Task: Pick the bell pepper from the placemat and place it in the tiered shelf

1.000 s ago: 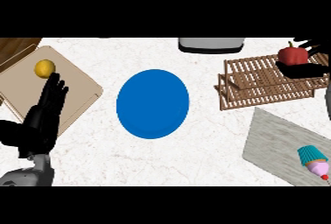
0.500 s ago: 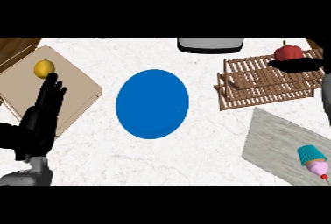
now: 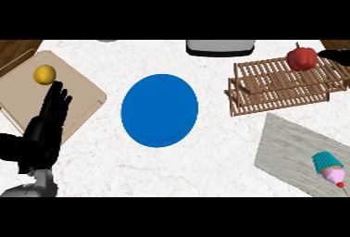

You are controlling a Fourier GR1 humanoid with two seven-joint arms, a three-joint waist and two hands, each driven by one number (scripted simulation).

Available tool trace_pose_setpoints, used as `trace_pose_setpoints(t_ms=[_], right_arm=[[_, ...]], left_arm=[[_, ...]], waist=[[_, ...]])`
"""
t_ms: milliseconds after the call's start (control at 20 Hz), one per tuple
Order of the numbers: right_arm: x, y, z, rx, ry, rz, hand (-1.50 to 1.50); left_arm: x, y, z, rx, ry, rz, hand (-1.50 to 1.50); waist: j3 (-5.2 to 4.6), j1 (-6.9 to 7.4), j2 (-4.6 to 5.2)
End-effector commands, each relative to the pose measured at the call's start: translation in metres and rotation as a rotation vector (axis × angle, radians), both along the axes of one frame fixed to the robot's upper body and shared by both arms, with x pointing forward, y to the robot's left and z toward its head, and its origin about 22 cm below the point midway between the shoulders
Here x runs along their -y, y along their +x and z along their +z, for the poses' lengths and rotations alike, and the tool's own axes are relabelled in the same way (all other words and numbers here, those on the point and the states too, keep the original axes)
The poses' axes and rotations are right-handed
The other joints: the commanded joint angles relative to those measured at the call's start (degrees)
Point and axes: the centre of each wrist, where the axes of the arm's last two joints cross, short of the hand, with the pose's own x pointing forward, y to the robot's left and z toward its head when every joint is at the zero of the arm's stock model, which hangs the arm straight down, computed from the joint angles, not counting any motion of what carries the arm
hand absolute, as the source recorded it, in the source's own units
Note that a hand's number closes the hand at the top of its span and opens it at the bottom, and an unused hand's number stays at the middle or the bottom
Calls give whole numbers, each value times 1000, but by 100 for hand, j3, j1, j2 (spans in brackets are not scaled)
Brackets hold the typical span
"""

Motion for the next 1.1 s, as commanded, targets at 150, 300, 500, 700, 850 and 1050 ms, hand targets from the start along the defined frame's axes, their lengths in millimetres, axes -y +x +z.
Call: trace_pose_setpoints(t_ms=[150,300,500,700,850,1050], right_arm=[[73,-42,29,-24,117,-161,-150],[124,-85,43,-30,97,-200,-150],[158,-122,42,-25,126,-170,-150],[179,-136,37,-56,137,-148,-150],[204,-166,41,-45,126,-122,-150],[224,-192,25,-16,138,-103,-150]], left_arm=[[-12,-1,-8,-1,3,9,0],[-13,0,-2,-2,-11,13,0],[1,9,3,2,-9,-5,0],[11,9,15,24,3,-4,0],[-19,14,-9,2,6,18,0],[-4,-1,3,-3,2,-16,0]], waist=[[-2,-33,-1],[2,-75,0],[4,-52,3],[5,13,12],[3,-5,22],[10,15,17]])
